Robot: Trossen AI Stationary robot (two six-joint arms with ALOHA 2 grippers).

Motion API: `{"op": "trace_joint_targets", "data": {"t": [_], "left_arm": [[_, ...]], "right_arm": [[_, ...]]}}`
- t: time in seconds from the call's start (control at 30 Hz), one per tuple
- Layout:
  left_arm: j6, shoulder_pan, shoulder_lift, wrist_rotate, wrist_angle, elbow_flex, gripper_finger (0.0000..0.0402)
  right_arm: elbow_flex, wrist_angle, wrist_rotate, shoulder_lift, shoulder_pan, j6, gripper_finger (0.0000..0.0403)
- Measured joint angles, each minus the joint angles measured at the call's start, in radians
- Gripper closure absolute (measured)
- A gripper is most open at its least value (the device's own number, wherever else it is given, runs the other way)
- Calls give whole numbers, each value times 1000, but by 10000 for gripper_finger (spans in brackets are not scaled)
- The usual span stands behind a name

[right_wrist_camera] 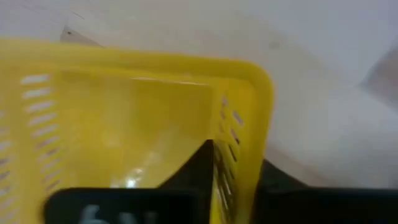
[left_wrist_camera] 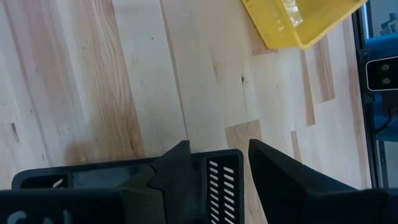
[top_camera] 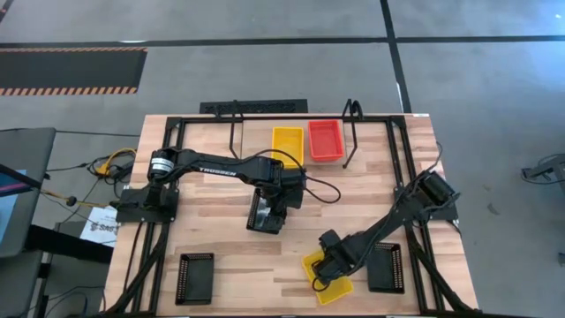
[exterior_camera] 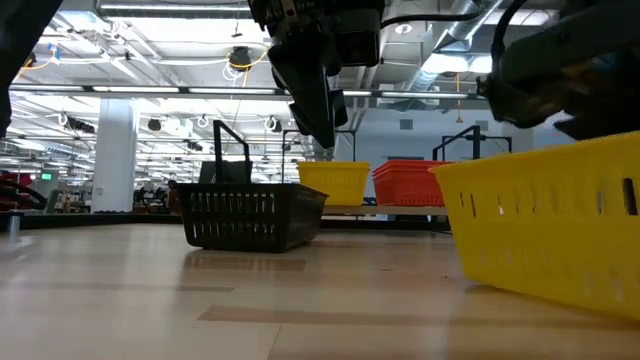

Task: Stack baskets on shelf by color
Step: Stack the yellow bin on top of the other stacked yellow bins on the shelf

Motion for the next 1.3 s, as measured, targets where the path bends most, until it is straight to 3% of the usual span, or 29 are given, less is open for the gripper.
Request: {"op": "trace_joint_targets", "data": {"t": [0.1, 0.33, 0.57, 0.67, 0.87, 1.3], "left_arm": [[-4, 0, 0, 0, 3, 0, 251], [-45, 0, 0, 5, 37, 0, 251], [-94, 5, 0, 169, 139, 40, 251], [-103, 8, 0, 161, 138, 108, 251], [-62, 8, 0, -26, 131, 284, 251], [-22, 1, -3, -589, -93, 634, 251]], "right_arm": [[1, -43, 0, -14, -9, -28, 391], [42, -373, 98, -84, -57, -40, 398], [140, -727, 322, -252, -85, -1, 400], [156, -731, 461, -345, -76, -3, 401], [155, -734, 695, -482, -83, -73, 401], [170, -740, 904, -524, -281, -430, 402]]}}
